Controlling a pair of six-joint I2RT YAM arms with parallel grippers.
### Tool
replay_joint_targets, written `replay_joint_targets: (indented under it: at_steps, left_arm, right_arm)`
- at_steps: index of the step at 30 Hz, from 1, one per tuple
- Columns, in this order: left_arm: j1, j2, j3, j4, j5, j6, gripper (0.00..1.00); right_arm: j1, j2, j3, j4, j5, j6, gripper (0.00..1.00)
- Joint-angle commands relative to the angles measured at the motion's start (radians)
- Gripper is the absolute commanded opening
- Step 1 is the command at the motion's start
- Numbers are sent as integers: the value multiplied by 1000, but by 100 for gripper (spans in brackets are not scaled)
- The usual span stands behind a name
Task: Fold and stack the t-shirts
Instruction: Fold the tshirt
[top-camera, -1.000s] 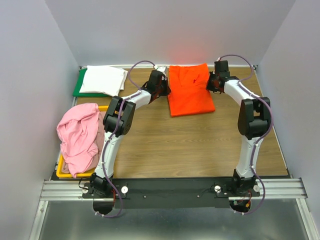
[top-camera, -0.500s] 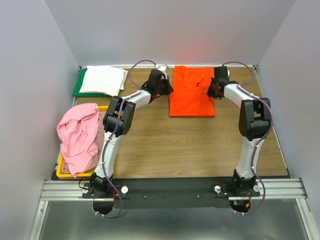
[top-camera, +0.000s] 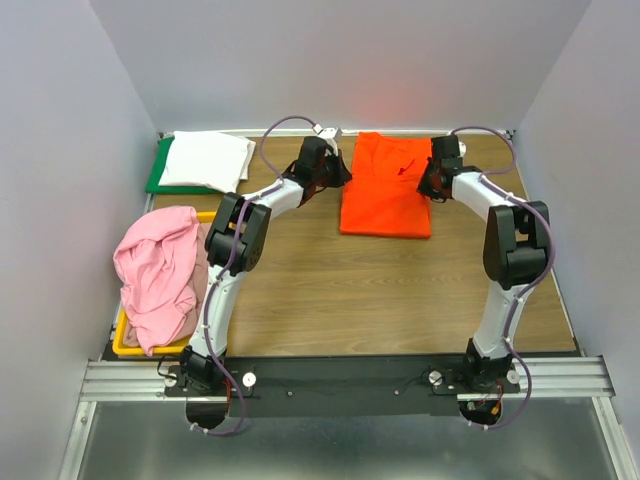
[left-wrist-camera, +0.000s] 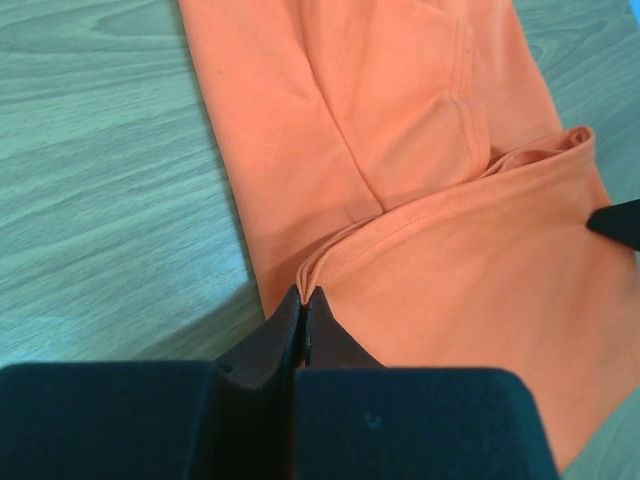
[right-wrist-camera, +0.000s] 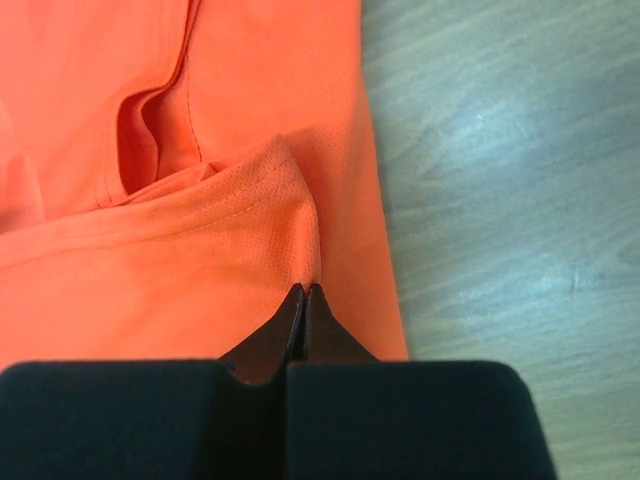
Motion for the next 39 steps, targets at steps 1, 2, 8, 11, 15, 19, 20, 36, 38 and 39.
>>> replay_joint_targets:
  at_steps: [1, 2, 8, 11, 15, 19, 20, 36, 38, 39]
  left_arm:
    - [-13, -51, -3, 40, 53, 11, 4]
    - [-16, -49, 1, 44, 59, 12, 4]
    - [-32, 0, 67, 21, 102, 25, 9]
    - [-33, 32, 100, -6, 121, 25, 15]
    - [-36, 47, 135, -51, 115, 40, 47]
    - [-41, 14, 112, -69, 75, 71, 64]
    - [-41, -2, 98, -81, 57, 75, 71]
    - [-56, -247, -334, -25, -54, 91, 75]
    - [-56, -260, -351, -17, -59, 89, 75]
    - [-56, -270, -366, -11, -59, 87, 75]
  right_arm:
    - [-4, -52, -48, 14, 56, 34, 0]
    - [-4, -56, -54, 14, 62, 39, 0]
    - [-4, -102, -143, 43, 113, 105, 0]
    - [-4, -125, -187, 63, 136, 125, 0]
    - [-2, -133, -215, 63, 134, 133, 20]
    - [-2, -164, -244, 63, 133, 142, 46]
    - [-4, -170, -259, 63, 136, 139, 51]
    - [-5, -165, -342, 66, 23, 85, 57]
    - [-5, -155, -335, 68, 6, 77, 53]
    - [-5, -153, -333, 69, 0, 76, 52]
